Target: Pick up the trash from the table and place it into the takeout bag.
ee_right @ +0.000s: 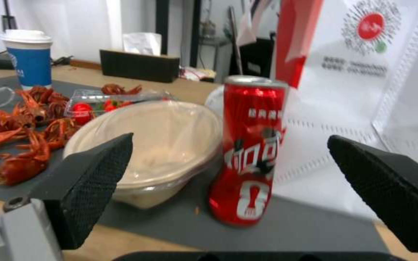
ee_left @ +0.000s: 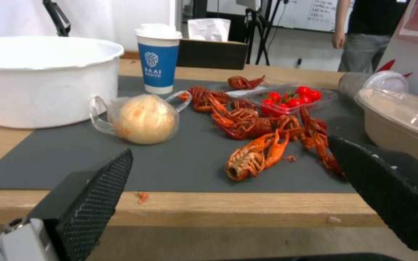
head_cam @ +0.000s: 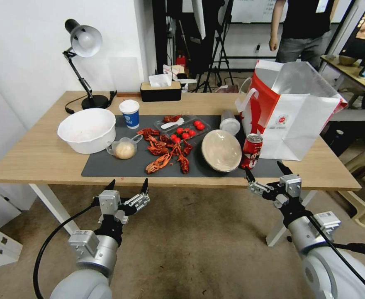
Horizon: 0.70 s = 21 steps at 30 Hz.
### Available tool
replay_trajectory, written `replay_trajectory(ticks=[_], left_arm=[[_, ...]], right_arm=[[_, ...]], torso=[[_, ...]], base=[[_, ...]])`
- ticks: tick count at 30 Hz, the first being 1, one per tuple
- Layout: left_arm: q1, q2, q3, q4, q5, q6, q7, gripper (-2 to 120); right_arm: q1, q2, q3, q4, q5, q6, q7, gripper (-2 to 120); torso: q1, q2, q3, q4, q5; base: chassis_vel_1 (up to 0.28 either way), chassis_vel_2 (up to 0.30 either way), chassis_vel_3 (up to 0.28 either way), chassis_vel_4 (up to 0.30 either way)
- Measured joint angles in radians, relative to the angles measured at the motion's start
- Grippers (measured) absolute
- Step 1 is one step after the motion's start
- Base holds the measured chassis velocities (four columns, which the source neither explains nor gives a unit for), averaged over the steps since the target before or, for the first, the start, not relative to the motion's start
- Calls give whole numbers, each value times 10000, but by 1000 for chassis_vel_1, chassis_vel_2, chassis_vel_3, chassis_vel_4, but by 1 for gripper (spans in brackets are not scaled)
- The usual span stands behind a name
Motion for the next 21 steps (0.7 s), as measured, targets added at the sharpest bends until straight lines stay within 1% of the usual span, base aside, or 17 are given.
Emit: replay_trajectory(ticks=[1,3,10,13,14,21], left_arm=[[0,0,0,0,0,0,0,100],[9,11,-27,1,-2,-27,15,100],[45,-14,-28,21,20,-85,17,100],[81,-66,-46,21,44,-127,16,100],[81,-66,-46,21,44,-127,16,100],[117,-105,-90,2,57,-150,8,100]], right_arm=[[0,0,0,0,0,0,0,100],[325,-311,54,-418,-44,174,-299,100],[597,-702,158,-787,-47,273,-525,100],[774,-1062,191,-1071,23,325,-800,100],[774,-1062,191,-1071,23,325,-800,100],[1235,-1686,157,-1761,157,782,-1367,100]], torso=[[0,0,0,0,0],[0,0,1,-1,1],[1,0,1,-1,0],[1,0,1,-1,-1],[1,0,1,-1,-1],[1,0,1,0,0]], base=[[0,0,0,0],[0,0,0,0],[0,0,0,0],[0,0,0,0],[0,0,0,0],[0,0,0,0]])
